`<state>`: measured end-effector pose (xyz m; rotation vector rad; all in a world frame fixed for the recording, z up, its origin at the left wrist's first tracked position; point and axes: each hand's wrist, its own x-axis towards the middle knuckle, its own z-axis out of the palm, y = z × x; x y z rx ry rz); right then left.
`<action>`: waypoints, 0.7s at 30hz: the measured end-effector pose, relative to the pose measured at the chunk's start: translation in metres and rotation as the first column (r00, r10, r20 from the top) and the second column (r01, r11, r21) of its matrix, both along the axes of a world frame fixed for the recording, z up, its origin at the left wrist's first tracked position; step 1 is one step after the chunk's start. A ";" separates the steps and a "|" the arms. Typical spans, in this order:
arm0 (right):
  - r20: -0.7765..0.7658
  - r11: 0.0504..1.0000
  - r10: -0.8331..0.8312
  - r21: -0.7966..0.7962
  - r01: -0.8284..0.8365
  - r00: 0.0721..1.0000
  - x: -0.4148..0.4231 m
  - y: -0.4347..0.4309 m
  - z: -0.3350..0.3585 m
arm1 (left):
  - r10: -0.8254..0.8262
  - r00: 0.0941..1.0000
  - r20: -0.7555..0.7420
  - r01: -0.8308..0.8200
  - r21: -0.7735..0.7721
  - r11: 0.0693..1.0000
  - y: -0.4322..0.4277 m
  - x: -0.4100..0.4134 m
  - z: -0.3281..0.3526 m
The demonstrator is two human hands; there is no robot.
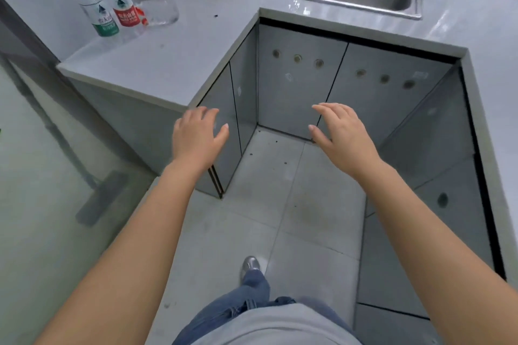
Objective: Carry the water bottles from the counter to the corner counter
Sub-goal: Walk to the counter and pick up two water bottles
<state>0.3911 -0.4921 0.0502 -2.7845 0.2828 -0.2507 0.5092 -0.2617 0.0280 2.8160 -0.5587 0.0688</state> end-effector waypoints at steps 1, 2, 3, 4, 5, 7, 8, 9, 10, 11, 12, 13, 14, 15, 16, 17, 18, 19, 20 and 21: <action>0.006 1.000 0.000 0.000 0.000 1.000 0.016 -0.002 0.002 | -0.002 1.000 0.005 0.002 -0.007 1.000 -0.004 0.016 0.003; 0.009 1.000 0.001 0.001 -0.001 1.000 0.031 -0.005 0.003 | -0.001 1.000 0.007 0.001 -0.012 1.000 -0.007 0.032 0.005; 0.008 1.000 0.003 0.001 -0.003 1.000 0.045 -0.007 0.003 | 0.005 1.000 0.006 -0.005 -0.018 1.000 -0.010 0.046 0.006; 0.005 1.000 0.009 -0.004 -0.009 1.000 0.058 -0.010 0.003 | 0.010 1.000 0.005 -0.010 -0.023 1.000 -0.013 0.058 0.007; 0.001 1.000 0.018 -0.012 -0.018 1.000 0.071 -0.013 0.002 | 0.013 1.000 0.006 -0.013 -0.028 1.000 -0.015 0.070 0.007; -0.001 0.999 0.036 -0.022 -0.036 0.999 0.098 -0.020 0.001 | 0.019 1.000 0.004 -0.019 -0.033 0.999 -0.019 0.094 0.007; 0.000 0.999 0.042 -0.022 -0.042 0.999 0.112 -0.024 0.000 | 0.027 1.000 -0.001 -0.027 -0.034 0.999 -0.020 0.105 0.006; 0.001 0.999 0.048 -0.020 -0.048 0.999 0.125 -0.027 -0.001 | 0.034 0.999 -0.005 -0.035 -0.034 0.999 -0.021 0.116 0.005; 0.000 0.998 0.057 -0.019 -0.057 0.998 0.139 -0.031 -0.003 | 0.042 0.999 -0.006 -0.042 -0.034 0.999 -0.023 0.126 0.003; -0.004 0.997 0.070 -0.021 -0.070 0.998 0.153 -0.035 -0.005 | 0.050 0.999 -0.004 -0.050 -0.034 0.998 -0.024 0.137 0.001; -0.007 0.996 0.086 -0.024 -0.086 0.996 0.168 -0.040 -0.007 | 0.064 0.998 -0.001 -0.064 -0.037 0.997 -0.026 0.148 -0.001; -0.008 0.994 0.104 -0.027 -0.104 0.995 0.183 -0.045 -0.009 | 0.084 0.996 -0.002 -0.084 -0.044 0.995 -0.028 0.159 -0.002; -0.005 0.992 0.123 -0.027 -0.123 0.992 0.200 -0.049 -0.010 | 0.107 0.994 -0.004 -0.107 -0.052 0.993 -0.031 0.170 -0.003; 0.000 0.989 0.142 -0.026 -0.142 0.990 0.217 -0.054 -0.012 | 0.129 0.992 -0.005 -0.129 -0.056 0.990 -0.034 0.182 -0.004; 0.005 0.986 0.164 -0.023 -0.164 0.987 0.235 -0.059 -0.012 | 0.151 0.989 -0.003 -0.151 -0.055 0.987 -0.037 0.195 -0.004; 0.008 0.982 0.188 -0.019 -0.188 0.982 0.254 -0.063 -0.012 | 0.174 0.985 -0.002 -0.174 -0.054 0.983 -0.040 0.209 -0.004; 0.008 0.976 0.215 -0.015 -0.215 0.977 0.272 -0.069 -0.012 | 0.200 0.980 -0.002 -0.200 -0.054 0.978 -0.043 0.221 -0.004; 0.005 0.970 0.244 -0.014 -0.244 0.970 0.291 -0.074 -0.012 | 0.229 0.973 -0.004 -0.229 -0.055 0.972 -0.047 0.233 -0.004; 0.000 0.961 0.275 -0.016 -0.275 0.961 0.311 -0.080 -0.011 | 0.261 0.965 -0.006 -0.261 -0.055 0.964 -0.050 0.245 -0.003; -0.004 0.952 0.305 -0.019 -0.305 0.952 0.331 -0.085 -0.009 | 0.291 0.957 -0.010 -0.291 -0.056 0.955 -0.055 0.257 -0.002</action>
